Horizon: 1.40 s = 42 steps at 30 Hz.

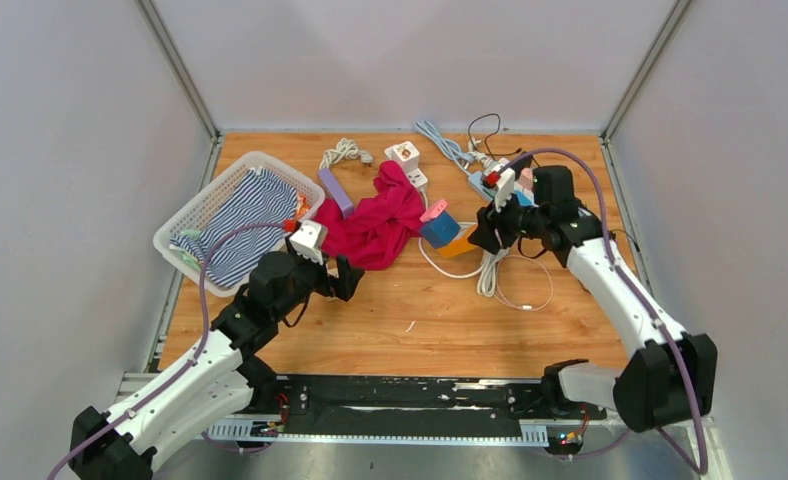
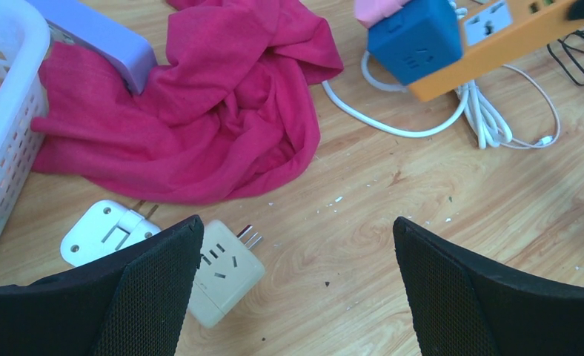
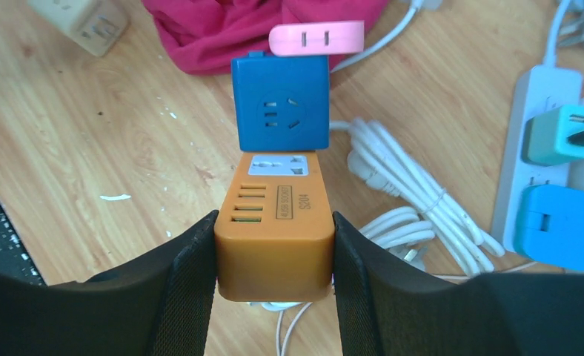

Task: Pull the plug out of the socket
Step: Pick up the socket from the center of the board, then place the socket at the corner of the board.

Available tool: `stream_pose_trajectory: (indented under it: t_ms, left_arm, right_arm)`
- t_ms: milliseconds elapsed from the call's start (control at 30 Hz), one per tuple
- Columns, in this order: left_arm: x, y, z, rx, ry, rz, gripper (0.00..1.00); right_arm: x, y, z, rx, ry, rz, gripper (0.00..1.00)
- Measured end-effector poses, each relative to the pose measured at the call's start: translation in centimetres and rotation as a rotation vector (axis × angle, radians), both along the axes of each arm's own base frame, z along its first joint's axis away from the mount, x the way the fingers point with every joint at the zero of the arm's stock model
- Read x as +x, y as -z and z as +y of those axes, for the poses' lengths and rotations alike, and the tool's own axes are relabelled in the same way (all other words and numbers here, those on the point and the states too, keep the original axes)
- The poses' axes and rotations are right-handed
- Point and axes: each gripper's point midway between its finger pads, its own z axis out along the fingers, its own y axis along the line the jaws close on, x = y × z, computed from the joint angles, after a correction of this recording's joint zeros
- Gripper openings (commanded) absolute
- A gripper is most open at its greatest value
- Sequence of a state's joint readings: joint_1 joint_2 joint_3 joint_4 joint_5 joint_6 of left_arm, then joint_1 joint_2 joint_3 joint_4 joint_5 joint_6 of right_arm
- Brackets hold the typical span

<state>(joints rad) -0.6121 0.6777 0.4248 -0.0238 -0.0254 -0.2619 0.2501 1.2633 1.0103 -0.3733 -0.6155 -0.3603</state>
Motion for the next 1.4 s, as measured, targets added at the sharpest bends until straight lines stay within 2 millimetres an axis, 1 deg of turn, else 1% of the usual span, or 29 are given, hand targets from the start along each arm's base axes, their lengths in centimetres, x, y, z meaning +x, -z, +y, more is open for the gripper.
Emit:
stream_pose_trajectory:
  t_ms: [100,167,233,300,433,533,633,700,800,933,1000,1033,1067,1133,1167,1233,1267,1367,1400]
  left_arm:
    - [-0.1,0.0,-0.2,-0.004,0.012,0.001,1.0]
    - [-0.3,0.0,-0.4,-0.006,0.025,0.003,1.0]
    - [-0.5,0.0,-0.6,-0.009,0.041,0.005,1.0]
    - [-0.6,-0.1,-0.8,-0.012,0.059,0.006,1.0]
    - [-1.0,-0.7,-1.6,-0.035,0.105,-0.01,1.0]
    - [-1.2,-1.1,-2.1,-0.054,0.135,-0.024,1.0]
    - [-1.3,-0.9,-2.6,-0.059,0.165,-0.018,1.0]
    - [-1.5,-0.5,-3.0,-0.057,0.188,-0.002,1.0]
    - [-1.8,-0.1,-3.6,-0.059,0.223,0.015,1.0]
    - [-2.1,-0.4,-4.5,-0.085,0.273,0.01,1.0]
    - [-2.2,-0.5,-5.0,-0.1,0.297,0.012,1.0]
    - [-2.3,-0.6,-5.3,-0.108,0.308,0.014,1.0]
    - [-2.5,-0.6,-5.6,-0.115,0.322,0.017,1.0]
    - [-2.8,-0.5,-6.3,-0.124,0.35,0.023,1.0]
    - [-3.1,-0.4,-6.7,-0.127,0.367,0.028,1.0]
    - [-4.0,-0.1,-7.7,-0.128,0.41,0.036,1.0]
    - [-4.5,0.0,-8.2,-0.128,0.432,0.04,1.0]
    - [-5.7,0.4,-9.3,-0.127,0.484,0.047,1.0]
    - [-6.0,0.4,-9.6,-0.129,0.498,0.044,1.0]
  right_arm:
    - [-1.6,-2.6,-0.2,0.054,-0.023,-0.069,0.0]
    - [-2.7,-3.9,-0.2,0.089,-0.048,-0.104,0.0]
    - [-3.9,-4.3,-0.1,0.113,-0.075,-0.119,0.0]
    - [-5.2,-4.0,0.1,0.124,-0.117,-0.122,0.0]
    - [-7.8,-1.7,0.1,0.104,-0.204,-0.066,0.0]
    - [-9.0,-0.2,-0.3,0.061,-0.258,-0.05,0.0]
    - [-10.2,1.0,-0.8,0.014,-0.306,-0.047,0.0]
    - [-11.1,1.7,-1.3,-0.02,-0.346,-0.06,0.0]
    - [-12.4,2.7,-2.0,-0.08,-0.421,-0.103,0.0]
    - [-13.8,4.6,-3.3,-0.185,-0.528,-0.135,0.0]
    - [-14.2,5.8,-4.1,-0.242,-0.561,-0.127,0.0]
    - [-14.0,6.7,-4.8,-0.285,-0.566,-0.123,0.0]
    - [-14.0,7.8,-5.5,-0.319,-0.569,-0.096,0.0]
    - [-14.6,10.4,-6.7,-0.362,-0.581,0.003,0.0]
    - [-15.5,11.9,-7.3,-0.372,-0.601,0.089,0.0]
    - [-16.9,13.9,-7.9,-0.374,-0.636,0.218,0.0]
    - [-17.6,14.5,-8.2,-0.367,-0.653,0.277,0.0]
    - [-18.9,15.6,-8.3,-0.332,-0.691,0.408,0.01]
    - [-18.8,15.5,-8.2,-0.322,-0.695,0.427,0.1]
